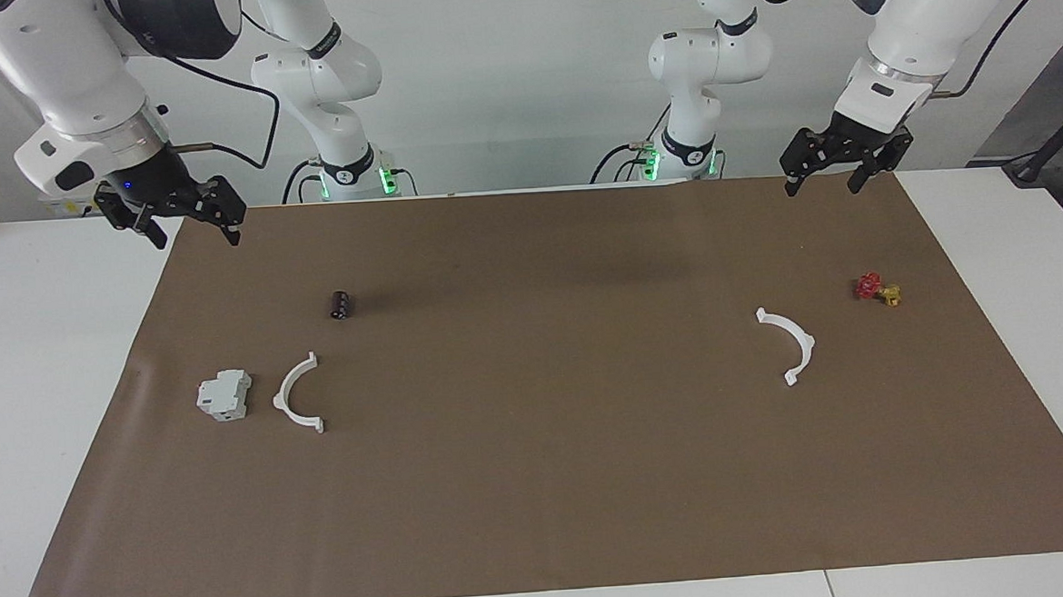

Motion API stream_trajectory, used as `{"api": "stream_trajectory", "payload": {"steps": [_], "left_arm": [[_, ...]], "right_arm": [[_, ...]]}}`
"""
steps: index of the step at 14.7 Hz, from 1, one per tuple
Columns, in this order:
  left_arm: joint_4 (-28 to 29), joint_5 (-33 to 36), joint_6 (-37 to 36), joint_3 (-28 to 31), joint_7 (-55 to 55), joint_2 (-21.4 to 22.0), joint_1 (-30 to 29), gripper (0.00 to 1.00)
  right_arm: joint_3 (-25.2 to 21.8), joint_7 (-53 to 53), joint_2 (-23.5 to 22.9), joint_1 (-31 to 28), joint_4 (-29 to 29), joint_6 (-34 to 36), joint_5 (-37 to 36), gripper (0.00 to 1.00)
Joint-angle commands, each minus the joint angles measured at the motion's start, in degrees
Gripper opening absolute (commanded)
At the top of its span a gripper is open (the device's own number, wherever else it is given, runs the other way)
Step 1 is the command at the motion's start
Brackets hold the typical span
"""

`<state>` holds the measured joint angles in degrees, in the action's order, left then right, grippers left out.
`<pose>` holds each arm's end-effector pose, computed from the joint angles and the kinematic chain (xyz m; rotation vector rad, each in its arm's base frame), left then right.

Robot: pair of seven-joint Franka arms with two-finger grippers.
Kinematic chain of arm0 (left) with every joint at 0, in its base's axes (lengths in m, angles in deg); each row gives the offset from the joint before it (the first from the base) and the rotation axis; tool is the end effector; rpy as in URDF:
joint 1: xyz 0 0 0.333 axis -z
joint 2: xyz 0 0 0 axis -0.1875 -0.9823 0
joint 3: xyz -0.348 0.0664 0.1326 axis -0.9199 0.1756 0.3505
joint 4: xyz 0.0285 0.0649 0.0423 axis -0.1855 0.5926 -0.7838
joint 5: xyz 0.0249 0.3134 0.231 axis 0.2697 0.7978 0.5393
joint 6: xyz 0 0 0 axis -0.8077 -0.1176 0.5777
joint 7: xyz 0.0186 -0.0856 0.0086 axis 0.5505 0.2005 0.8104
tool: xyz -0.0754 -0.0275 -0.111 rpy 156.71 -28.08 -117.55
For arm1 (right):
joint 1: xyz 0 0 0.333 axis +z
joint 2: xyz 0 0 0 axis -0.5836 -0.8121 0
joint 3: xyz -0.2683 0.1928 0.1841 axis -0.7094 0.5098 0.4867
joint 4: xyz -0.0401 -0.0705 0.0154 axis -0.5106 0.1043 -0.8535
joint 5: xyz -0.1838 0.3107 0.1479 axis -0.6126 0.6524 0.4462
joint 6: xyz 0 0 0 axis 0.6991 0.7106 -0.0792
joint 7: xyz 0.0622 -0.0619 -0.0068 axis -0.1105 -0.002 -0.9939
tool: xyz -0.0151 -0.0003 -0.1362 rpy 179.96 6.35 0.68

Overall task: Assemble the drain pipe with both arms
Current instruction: 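Reach the right gripper toward the white clamp half nearer it, then grasp the white clamp half with the right gripper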

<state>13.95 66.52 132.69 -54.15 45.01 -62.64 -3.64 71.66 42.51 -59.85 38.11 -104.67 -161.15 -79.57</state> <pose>0.5040 -0.0419 0.6452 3.1077 -0.0917 -0.0454 0.5476 -0.0398 0.6345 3.1089 -0.0167 -0.0082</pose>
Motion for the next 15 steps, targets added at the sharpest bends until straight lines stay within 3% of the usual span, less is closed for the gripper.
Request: {"api": "stream_trajectory", "payload": {"steps": [1, 5, 9, 12, 15], "left_arm": [[0.46, 0.98, -0.01, 0.15, 0.4, 0.8, 0.12, 1.0], [0.46, 0.98, -0.37, 0.15, 0.4, 0.8, 0.12, 1.0], [0.46, 0.98, -0.28, 0.15, 0.4, 0.8, 0.21, 1.0], [0.46, 0.98, -0.28, 0.15, 0.4, 0.8, 0.21, 1.0], [0.46, 0.98, -0.28, 0.15, 0.4, 0.8, 0.21, 1.0]], "right_arm": [[0.31, 0.34, 5.57, -0.29, -13.48, -10.47, 1.21, 1.0], [0.4, -9.3, 0.75, -0.29, -19.99, -22.67, 6.04, 1.0], [0.49, -16.35, -7.77, -0.21, -22.03, -33.32, 6.22, 1.0], [0.49, -20.57, -11.39, -0.38, -26.76, -44.39, 6.49, 1.0], [0.49, -22.69, -13.33, -0.47, -27.66, -47.94, 8.33, 1.0]]}}
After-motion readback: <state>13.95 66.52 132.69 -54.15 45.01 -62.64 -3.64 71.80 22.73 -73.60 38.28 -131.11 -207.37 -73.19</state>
